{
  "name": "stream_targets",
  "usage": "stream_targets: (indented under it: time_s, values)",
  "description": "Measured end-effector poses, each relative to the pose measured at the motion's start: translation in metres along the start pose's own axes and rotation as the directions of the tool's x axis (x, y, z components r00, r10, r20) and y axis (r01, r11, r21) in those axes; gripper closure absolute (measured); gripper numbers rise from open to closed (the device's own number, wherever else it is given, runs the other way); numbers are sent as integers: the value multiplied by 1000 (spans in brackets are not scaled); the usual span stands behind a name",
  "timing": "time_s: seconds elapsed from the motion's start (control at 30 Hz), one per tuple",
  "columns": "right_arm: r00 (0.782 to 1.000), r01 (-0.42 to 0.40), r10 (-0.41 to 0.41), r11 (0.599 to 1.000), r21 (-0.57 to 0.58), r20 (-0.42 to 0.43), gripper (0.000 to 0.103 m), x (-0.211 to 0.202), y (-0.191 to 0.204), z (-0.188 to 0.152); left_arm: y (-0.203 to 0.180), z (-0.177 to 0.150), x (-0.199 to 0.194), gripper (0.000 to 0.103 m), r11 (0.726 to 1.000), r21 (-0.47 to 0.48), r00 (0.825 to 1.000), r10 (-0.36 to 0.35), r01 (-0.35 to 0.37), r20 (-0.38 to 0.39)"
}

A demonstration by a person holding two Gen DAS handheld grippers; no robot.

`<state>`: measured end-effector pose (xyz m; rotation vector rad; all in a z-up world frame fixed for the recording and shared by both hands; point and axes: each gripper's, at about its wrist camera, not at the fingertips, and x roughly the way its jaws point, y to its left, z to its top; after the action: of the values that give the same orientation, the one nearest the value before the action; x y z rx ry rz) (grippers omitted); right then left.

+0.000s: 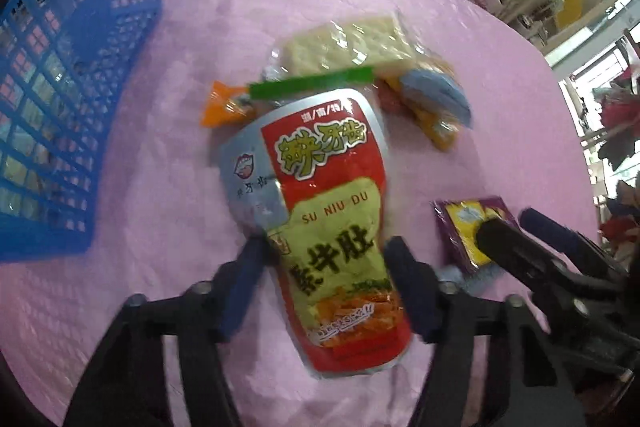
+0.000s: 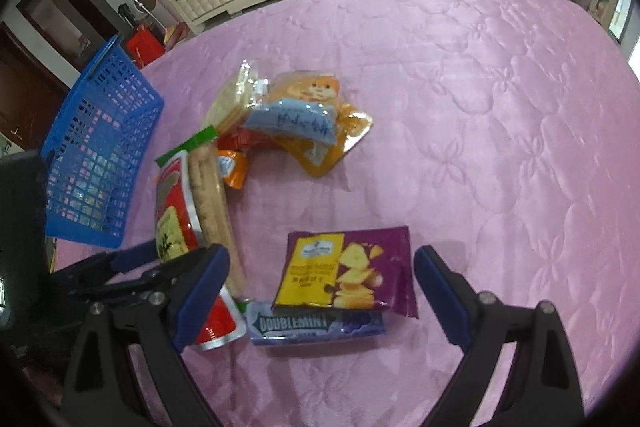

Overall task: Organize snacks
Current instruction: 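Grasp the red spicy snack pouch with the left tool while the right tool grasps the cracker pack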

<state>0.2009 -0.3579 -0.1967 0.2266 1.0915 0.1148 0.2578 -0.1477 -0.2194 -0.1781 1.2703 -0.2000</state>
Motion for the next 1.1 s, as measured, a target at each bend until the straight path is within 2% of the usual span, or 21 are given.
stream_targets:
  time_s: [0.07,0.23,0.37,0.63,0.87,1.1]
  values:
    - [1000,6,-6,1000,2,10,8,-3,-2,-1,-7,-4,0,52,999,33,1000,19,-19,6]
    - [1000,-13,13,1000,0,17,8,-9,-6,-5,-15,-12,-8,62,998,61,1000,11,-12,23]
    - [1000,-17,17,1000,-23,19,8,-12,0,-6,-10,-17,-20,63,995,86,997,48,-53,65]
    - [999,-16,19,996,-88,31,8,-7,22,-7,23,-24,-32,63,992,61,986,103,-111,128]
    - [998,-39,46,982,-183,36,8,1,48,-8,23,-30,-51,63,982,93,973,145,-164,181]
    - [1000,-27,29,974,-226,5,8,18,67,-4,26,-43,-63,63,969,134,958,172,-207,231]
